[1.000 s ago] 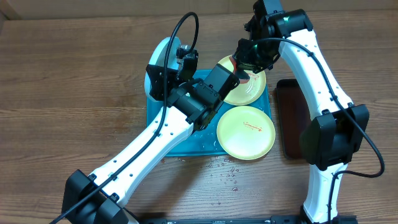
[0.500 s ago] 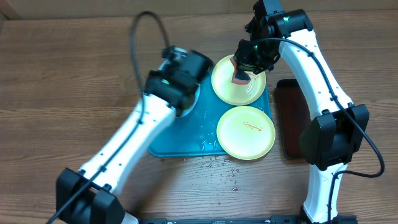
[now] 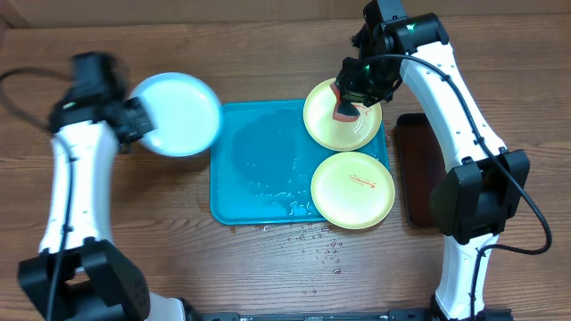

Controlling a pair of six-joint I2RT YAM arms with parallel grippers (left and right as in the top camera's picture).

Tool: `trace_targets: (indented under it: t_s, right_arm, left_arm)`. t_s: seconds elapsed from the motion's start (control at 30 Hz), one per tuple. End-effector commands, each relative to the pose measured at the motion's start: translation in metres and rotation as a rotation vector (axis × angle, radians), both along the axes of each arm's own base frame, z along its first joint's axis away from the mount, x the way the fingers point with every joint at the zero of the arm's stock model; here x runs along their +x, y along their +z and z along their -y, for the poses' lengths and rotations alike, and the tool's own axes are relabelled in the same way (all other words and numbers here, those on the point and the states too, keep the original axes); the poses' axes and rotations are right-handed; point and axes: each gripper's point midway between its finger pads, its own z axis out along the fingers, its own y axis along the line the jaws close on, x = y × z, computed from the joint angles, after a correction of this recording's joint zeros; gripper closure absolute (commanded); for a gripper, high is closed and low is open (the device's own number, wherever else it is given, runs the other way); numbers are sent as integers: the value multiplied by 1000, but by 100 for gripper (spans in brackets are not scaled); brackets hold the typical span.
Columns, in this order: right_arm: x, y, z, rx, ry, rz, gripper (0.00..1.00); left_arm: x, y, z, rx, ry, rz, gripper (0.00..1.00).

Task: Clean dirty plates on tray and stack at the side
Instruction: 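Lift the white plate with the left gripper and set it left of the tray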

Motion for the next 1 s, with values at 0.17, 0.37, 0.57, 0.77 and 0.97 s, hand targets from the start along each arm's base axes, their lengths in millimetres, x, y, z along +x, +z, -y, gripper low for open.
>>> trace_targets:
  t_s: [0.17, 0.37, 0.57, 0.77, 0.97]
  right_arm:
    - [3, 27, 1, 19, 1, 69, 96]
    - [3, 26, 1, 19, 1, 68, 96]
    - [1, 26, 1, 17, 2, 60, 96]
    - [1, 26, 0, 17, 2, 61, 96]
    - [1, 26, 0, 17, 2, 61, 96]
  left_arm:
    - [-49, -63, -34, -144, 162, -53, 96]
    - [-52, -89, -49, -110, 274, -3, 95]
    - [-54, -93, -55, -75, 295, 1, 96]
    - [-54, -93, -55, -71, 289, -2, 71]
    - [-51, -92, -51, -75, 242, -3, 64]
